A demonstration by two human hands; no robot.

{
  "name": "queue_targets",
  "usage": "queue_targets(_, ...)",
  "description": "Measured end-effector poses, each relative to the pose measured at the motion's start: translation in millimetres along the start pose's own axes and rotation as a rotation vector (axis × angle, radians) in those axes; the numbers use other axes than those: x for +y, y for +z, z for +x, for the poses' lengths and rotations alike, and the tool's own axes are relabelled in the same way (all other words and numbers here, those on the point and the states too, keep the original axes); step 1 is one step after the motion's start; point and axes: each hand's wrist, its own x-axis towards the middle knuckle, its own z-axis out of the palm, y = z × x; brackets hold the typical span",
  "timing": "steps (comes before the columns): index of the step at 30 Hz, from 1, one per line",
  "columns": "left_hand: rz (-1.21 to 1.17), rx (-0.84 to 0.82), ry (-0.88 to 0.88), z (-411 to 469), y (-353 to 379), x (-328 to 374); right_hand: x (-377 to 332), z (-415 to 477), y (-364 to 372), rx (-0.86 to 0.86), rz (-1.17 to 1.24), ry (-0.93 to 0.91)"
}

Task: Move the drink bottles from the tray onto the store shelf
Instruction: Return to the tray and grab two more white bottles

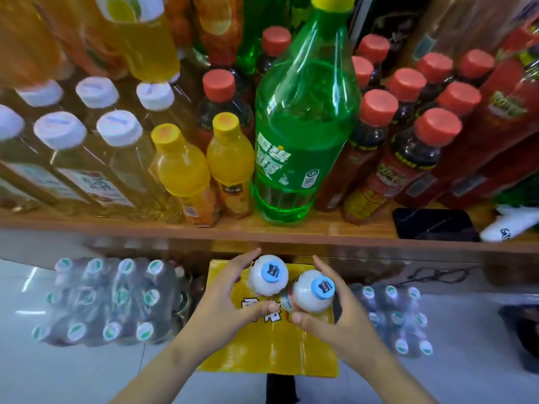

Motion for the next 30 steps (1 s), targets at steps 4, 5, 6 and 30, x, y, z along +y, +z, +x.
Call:
queue_targets(4,-0.004,0.02,0.015,4.2,5.1,-12.3,21.6,3.9,2.5,0.035,0.03,0.013)
queue_targets(5,-0.007,0.024,0.014,5.4,5.4,-14.0,25.2,3.8,2.6,0.049,0.044,0.012)
queue_targets(6,-0.01,0.026,0.014,6.7,5.6,-15.5,28.1,3.9,2.9,0.065,0.054,0.011)
queue_targets(30,-0.311,0.209,0.16,-44.1,-75.5,129.0,-131.0,-42.2,-33.2,0.052,0.184,-0.237)
